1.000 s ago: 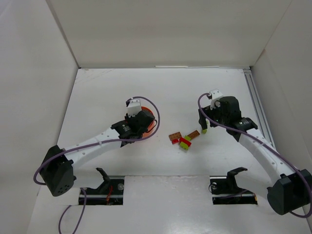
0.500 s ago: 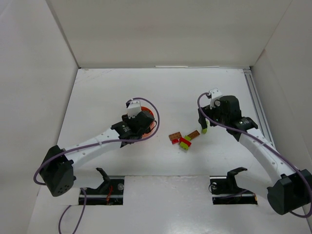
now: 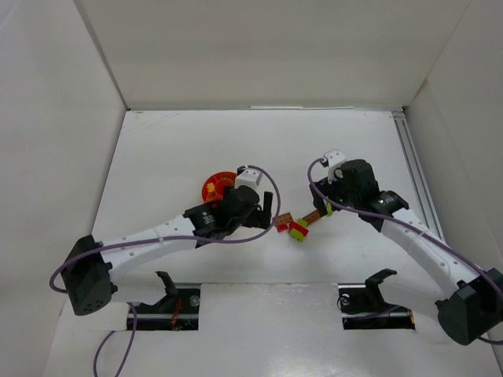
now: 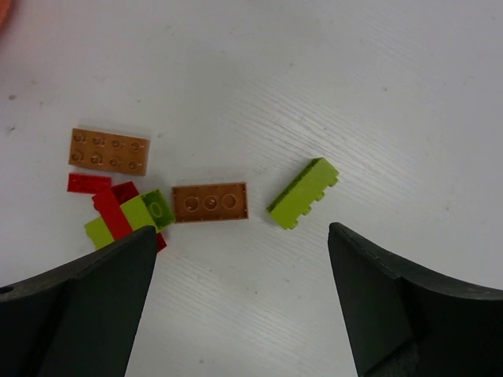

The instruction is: Sort the legos into containers by color

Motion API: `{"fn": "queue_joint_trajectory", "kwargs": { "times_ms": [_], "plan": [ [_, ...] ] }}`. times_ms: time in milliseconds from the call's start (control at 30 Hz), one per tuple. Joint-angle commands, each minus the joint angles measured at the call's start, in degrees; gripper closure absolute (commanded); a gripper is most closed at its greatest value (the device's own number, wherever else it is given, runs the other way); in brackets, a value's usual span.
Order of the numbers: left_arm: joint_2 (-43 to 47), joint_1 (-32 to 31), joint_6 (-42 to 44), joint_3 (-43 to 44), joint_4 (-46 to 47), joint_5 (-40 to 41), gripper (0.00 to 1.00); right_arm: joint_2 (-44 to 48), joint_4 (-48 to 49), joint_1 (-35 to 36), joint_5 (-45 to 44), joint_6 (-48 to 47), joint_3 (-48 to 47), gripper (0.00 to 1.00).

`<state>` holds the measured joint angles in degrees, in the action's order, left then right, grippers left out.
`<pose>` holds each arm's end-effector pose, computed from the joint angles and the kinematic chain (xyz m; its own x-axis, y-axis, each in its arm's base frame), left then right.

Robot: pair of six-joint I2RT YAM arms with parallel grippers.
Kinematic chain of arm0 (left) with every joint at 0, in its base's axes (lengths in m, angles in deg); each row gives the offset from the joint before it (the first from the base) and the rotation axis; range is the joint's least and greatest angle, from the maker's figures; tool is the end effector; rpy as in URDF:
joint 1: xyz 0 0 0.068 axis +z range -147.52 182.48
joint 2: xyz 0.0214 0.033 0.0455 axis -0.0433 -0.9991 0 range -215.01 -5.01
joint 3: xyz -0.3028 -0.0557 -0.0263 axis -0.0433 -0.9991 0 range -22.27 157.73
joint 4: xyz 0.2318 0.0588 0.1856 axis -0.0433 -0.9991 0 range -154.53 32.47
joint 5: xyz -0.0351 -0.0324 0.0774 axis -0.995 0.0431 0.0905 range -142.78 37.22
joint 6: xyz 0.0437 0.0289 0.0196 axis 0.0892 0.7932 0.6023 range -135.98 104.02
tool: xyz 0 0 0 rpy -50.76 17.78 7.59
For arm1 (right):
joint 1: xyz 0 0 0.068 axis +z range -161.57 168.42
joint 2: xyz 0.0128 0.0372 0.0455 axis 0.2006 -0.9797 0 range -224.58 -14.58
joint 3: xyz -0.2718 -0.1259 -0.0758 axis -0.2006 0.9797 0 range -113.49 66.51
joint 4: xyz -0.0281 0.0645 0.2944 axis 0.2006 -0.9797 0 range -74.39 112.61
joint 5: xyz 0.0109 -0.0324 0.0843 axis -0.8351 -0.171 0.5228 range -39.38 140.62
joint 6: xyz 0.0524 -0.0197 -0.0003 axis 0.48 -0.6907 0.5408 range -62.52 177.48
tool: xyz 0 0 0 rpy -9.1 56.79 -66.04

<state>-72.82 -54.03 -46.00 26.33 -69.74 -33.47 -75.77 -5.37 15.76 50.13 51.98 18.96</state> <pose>0.1722 -0.2371 0.2966 -0.5649 -0.0018 -0.8251 0.4027 0.8722 -0.2776 0.2255 0.1162 0.2929 -0.5439 -0.3890 -0.7436 -0.5079 0.8579 -0.0773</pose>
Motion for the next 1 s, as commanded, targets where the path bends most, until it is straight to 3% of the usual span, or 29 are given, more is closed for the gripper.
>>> {"fn": "queue_joint_trajectory", "kwargs": {
  "times_ms": [0,133,367,967],
  "plan": [
    [-4.33,-0.97,1.21,2.2,2.36,-2.88,0.16,2.99,-0.39,-3.15,-2.5,3.03,-2.64,0.07],
    [-9.86,-2.02,-2.05,2.91,5.69,-6.38,0.27,5.11,-1.54,-6.93,-3.29,4.35,-2.11,0.07],
    [-20.85,-6.24,-0.66,5.36,7.99,-5.08,0.29,5.82,-4.27,-12.56,-1.19,3.04,-1.49,0.07],
    [-35.98,-8.18,5.76,11.86,8.78,-2.44,0.44,5.29,-4.27,-14.85,1.02,2.51,-1.49,0.07]
  ]
}}
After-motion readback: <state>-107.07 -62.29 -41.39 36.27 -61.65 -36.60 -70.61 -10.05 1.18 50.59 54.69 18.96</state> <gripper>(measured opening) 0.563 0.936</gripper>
